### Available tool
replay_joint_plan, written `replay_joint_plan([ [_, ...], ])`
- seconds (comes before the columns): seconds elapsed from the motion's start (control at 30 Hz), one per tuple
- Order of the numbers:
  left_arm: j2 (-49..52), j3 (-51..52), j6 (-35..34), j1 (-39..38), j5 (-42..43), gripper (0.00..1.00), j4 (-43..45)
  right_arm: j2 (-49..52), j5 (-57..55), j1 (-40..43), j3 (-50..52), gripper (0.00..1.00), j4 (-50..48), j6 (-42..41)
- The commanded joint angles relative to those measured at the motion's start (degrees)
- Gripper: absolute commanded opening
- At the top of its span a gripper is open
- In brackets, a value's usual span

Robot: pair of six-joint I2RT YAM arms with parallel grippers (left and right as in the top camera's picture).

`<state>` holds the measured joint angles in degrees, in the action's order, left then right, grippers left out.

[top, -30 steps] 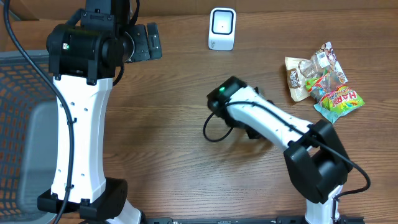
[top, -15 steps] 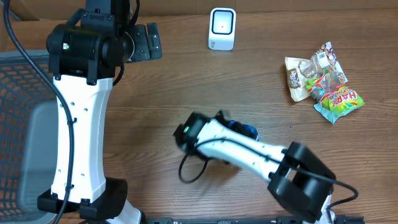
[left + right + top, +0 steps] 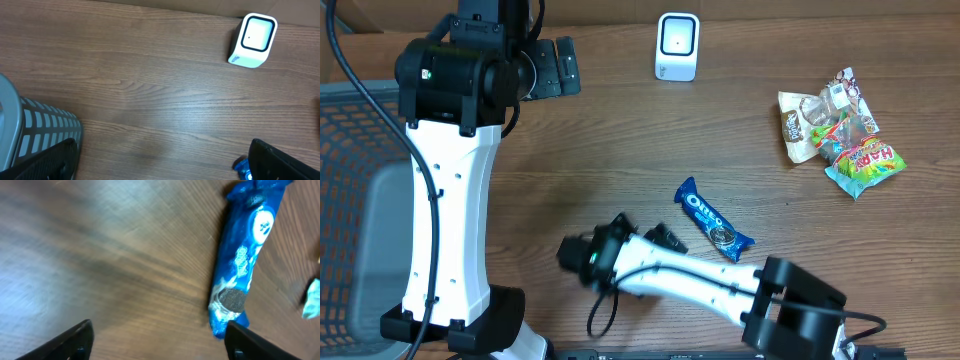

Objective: Scan the item barcode

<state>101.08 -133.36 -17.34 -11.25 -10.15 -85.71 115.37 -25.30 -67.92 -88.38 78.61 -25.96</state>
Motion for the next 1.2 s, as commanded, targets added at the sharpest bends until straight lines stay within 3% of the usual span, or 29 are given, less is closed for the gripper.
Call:
replay_joint_plan([
  [0.0, 0.1, 0.1, 1.1, 0.0, -0.7, 1.00, 0.2, 0.1, 1.2, 8.0, -0.9, 0.87, -2.4, 4.2],
  [0.17, 0.1, 0.1, 1.1, 0.0, -0.7, 1.00, 0.2, 0.1, 6.1, 16.7, 0.4, 0.80, -10.4, 18.6],
  [0.4, 0.1, 0.1, 1.1, 0.0, -0.8, 1.00, 0.2, 0.1, 13.5, 24.0, 2.1, 0.42, -13.6, 30.0],
  [0.47, 0.1, 0.1, 1.1, 0.0, -0.8, 1.00, 0.2, 0.1, 16.2, 24.8, 2.7, 0.35, -14.0, 32.2],
  [0.83, 0.1, 0.1, 1.1, 0.0, -0.8, 1.00, 0.2, 0.2, 14.6, 24.9, 8.7, 0.35, -19.3, 35.5],
  [0.97, 0.1, 0.1, 1.1, 0.0, -0.7, 1.00, 0.2, 0.3, 8.7, 25.9, 12.2, 0.45, -22.9, 35.5],
  [1.07, 0.1, 0.1, 1.1, 0.0, -0.8, 1.00, 0.2, 0.3, 7.3, 26.8, 14.0, 0.46, -25.6, 35.5],
  [1.1, 0.1, 0.1, 1.1, 0.0, -0.8, 1.00, 0.2, 0.3, 7.4, 27.1, 14.5, 0.45, -26.4, 36.0],
  [1.17, 0.1, 0.1, 1.1, 0.0, -0.7, 1.00, 0.2, 0.3, 7.5, 27.6, 16.3, 0.28, -28.6, 36.7],
])
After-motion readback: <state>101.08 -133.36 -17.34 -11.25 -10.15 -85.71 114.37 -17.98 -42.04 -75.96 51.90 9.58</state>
